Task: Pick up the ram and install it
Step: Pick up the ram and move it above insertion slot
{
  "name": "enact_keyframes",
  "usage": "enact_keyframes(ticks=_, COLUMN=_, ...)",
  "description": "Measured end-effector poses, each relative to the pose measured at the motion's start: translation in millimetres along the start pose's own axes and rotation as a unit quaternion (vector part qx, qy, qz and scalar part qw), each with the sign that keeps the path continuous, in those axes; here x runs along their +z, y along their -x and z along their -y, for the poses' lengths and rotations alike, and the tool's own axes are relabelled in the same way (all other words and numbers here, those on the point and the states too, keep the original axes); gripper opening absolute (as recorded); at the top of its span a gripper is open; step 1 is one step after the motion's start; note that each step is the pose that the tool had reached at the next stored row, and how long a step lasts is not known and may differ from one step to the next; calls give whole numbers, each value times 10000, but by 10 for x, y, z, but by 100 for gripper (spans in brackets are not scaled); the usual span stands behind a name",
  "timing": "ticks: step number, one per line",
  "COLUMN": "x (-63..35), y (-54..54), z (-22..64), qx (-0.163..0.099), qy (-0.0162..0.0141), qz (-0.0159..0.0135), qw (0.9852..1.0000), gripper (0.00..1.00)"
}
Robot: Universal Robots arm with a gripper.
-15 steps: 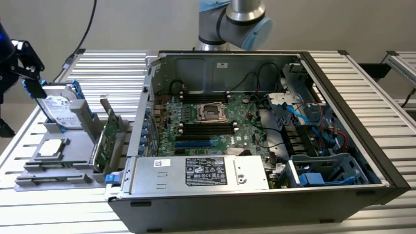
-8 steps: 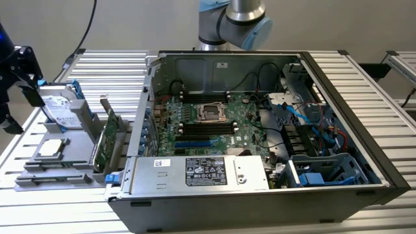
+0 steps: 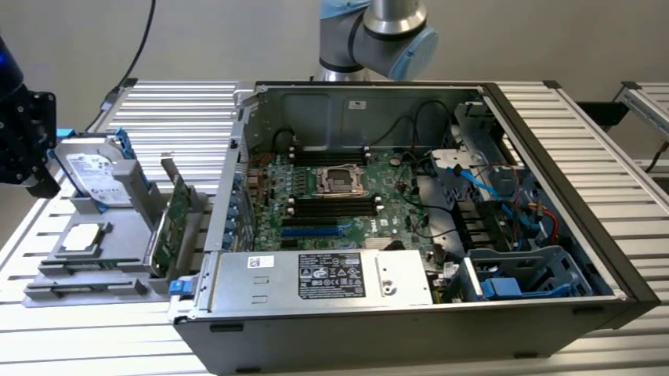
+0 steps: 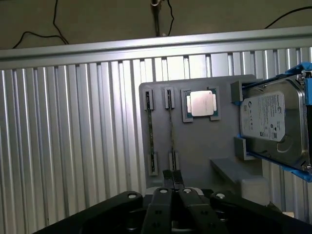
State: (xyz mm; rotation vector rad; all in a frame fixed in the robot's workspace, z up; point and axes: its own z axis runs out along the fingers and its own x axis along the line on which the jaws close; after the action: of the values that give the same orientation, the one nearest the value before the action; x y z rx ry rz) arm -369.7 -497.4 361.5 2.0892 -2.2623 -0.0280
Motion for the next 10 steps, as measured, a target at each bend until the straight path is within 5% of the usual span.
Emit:
enact_keyframes(ticks=2, x=0, y=0, z=0, qx=0, qy=0, qz=0, qw=10000, gripper=11)
enact_keyframes(ticks=4, x=0, y=0, z=0, qx=0, qy=0, qz=0, qw=10000, gripper=34)
enact_keyframes(ticks=7, x=0, y=0, z=0, qx=0, qy=0, qz=0, qw=10000, gripper=47)
enact_keyframes(ticks=10, x=0, y=0, z=0, qx=0, qy=0, qz=0, qw=10000, gripper=86)
